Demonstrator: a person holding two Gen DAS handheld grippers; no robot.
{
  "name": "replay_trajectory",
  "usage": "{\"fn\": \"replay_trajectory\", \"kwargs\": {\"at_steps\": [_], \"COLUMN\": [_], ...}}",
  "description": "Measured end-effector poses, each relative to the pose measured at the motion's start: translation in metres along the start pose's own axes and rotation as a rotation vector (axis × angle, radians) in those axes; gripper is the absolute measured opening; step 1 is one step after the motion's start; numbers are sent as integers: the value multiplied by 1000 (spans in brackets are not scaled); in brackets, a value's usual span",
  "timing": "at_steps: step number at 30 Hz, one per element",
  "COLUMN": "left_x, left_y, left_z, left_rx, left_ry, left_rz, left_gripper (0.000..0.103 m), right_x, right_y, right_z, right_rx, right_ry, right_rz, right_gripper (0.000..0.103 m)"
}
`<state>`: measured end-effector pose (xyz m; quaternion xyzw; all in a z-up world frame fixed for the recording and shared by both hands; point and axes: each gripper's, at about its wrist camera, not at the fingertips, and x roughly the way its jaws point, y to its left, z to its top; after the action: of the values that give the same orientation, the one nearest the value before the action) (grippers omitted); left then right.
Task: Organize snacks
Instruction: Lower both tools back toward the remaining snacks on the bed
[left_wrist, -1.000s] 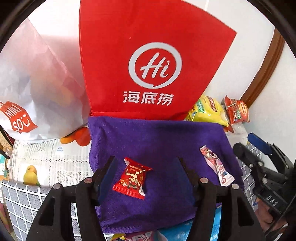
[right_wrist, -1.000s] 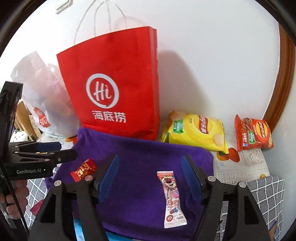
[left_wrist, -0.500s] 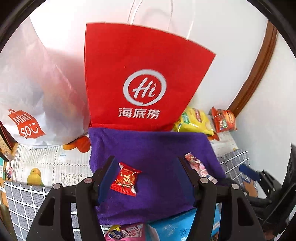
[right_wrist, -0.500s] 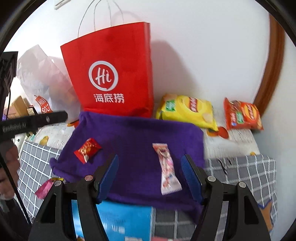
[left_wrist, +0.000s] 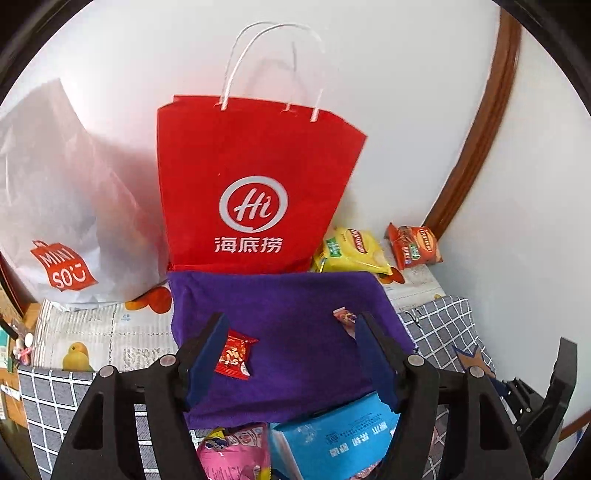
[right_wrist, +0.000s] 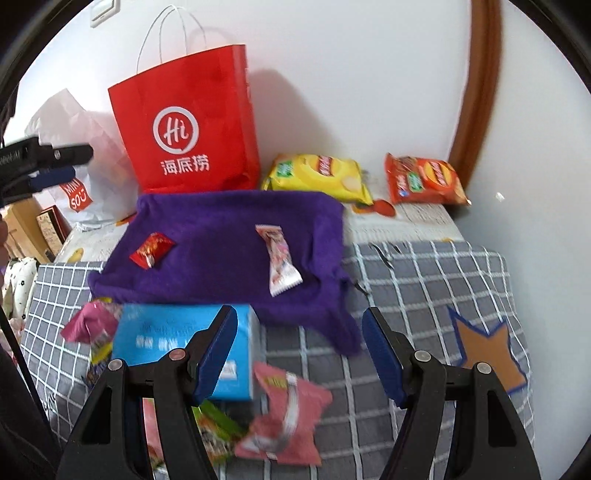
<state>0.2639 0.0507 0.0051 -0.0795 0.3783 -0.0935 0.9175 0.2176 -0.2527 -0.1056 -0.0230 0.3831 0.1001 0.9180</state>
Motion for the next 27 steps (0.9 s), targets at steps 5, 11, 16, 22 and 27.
{"fn": "replay_trajectory", "kwargs": {"at_steps": [5, 11, 16, 22, 27], "left_x": [-12, -13, -23, -32, -24], "left_y": [-4, 0, 16, 40, 53], "left_z": [-2, -24, -46, -66, -92], "left_rx": [12, 7, 28, 1, -21], "left_ry": [-24, 39, 67, 88, 125], "left_rz": [2, 23, 110, 171, 179], "left_gripper": [72, 73, 73, 73, 73], "right_x": [-4, 12, 37, 58, 67], "right_y": [-3, 2, -4, -16, -11], "right_z": [-26, -55, -73, -81, -84], "right_rx": [14, 20, 74, 203, 200], "right_ry": [36, 82, 127, 168, 169], "right_rz": [19, 44, 53, 133, 162], "right_gripper": [70, 70, 70, 70, 58]}}
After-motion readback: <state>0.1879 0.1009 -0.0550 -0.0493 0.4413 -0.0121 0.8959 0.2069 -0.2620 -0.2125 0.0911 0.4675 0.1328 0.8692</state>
